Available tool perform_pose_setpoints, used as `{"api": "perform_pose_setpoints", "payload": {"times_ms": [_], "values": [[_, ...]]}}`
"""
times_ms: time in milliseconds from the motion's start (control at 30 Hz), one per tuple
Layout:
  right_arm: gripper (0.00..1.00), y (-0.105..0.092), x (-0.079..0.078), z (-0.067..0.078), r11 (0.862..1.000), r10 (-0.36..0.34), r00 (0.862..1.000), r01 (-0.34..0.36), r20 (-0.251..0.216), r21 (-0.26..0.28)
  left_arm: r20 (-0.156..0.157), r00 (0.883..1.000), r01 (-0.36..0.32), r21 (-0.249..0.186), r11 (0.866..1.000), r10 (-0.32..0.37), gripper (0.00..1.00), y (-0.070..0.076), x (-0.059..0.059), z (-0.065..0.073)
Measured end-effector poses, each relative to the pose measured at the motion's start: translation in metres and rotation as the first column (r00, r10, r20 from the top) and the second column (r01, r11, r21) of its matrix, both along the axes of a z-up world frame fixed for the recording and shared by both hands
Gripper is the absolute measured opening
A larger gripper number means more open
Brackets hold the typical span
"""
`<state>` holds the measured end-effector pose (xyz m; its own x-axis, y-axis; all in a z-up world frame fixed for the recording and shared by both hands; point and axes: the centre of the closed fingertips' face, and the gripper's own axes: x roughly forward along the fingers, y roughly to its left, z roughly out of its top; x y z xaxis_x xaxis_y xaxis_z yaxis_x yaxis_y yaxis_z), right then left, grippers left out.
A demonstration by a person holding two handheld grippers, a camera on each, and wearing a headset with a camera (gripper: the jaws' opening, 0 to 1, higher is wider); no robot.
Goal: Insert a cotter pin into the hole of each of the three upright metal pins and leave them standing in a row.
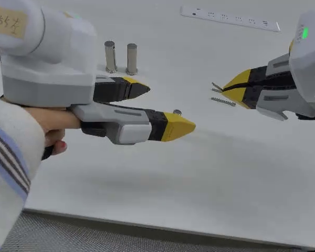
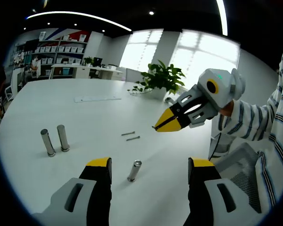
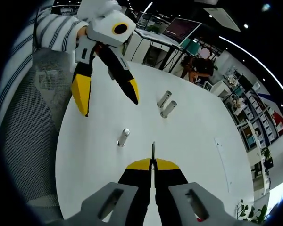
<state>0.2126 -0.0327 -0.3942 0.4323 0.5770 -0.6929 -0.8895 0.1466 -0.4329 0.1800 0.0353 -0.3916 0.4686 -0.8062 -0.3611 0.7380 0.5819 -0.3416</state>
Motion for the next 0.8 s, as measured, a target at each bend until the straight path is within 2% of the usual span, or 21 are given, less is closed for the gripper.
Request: {"api": "perform_pose_setpoints", "payload": {"times_ms": [167, 233, 467, 500, 600, 800], "values": [[0.00, 0.006, -0.011, 0.004, 1.000, 0.018, 1.000, -0.019, 0.019, 0.018, -0.022, 1.000, 0.006, -0.038, 0.999, -0.007, 0.52, -0.007, 0.002, 0.004], [0.00, 0.009, -0.018, 0.005, 0.999, 0.026, 0.999, -0.027, 0.028, 0.023, -0.050, 0.999, 0.005, -0.068, 0.998, -0.008, 0.47, -0.013, 0.001, 0.007], [0.00, 0.015, -0.031, 0.004, 0.999, 0.029, 0.999, -0.031, 0.028, 0.045, -0.105, 0.994, 0.013, -0.132, 0.991, -0.027, 0.29, -0.024, -0.002, 0.012], [0.00, 0.015, -0.033, 0.005, 0.998, 0.028, 0.999, -0.030, 0.030, 0.049, -0.121, 0.992, 0.015, -0.145, 0.989, -0.033, 0.26, -0.026, -0.003, 0.013], [0.00, 0.017, -0.036, 0.007, 0.998, 0.022, 0.999, -0.024, 0.030, 0.062, -0.150, 0.988, 0.019, -0.165, 0.986, -0.044, 0.19, -0.031, -0.004, 0.013], [0.00, 0.023, -0.046, 0.009, 0.997, 0.024, 0.999, -0.026, 0.029, 0.075, -0.198, 0.979, 0.018, -0.184, 0.983, -0.055, 0.13, -0.038, -0.007, 0.011]]}}
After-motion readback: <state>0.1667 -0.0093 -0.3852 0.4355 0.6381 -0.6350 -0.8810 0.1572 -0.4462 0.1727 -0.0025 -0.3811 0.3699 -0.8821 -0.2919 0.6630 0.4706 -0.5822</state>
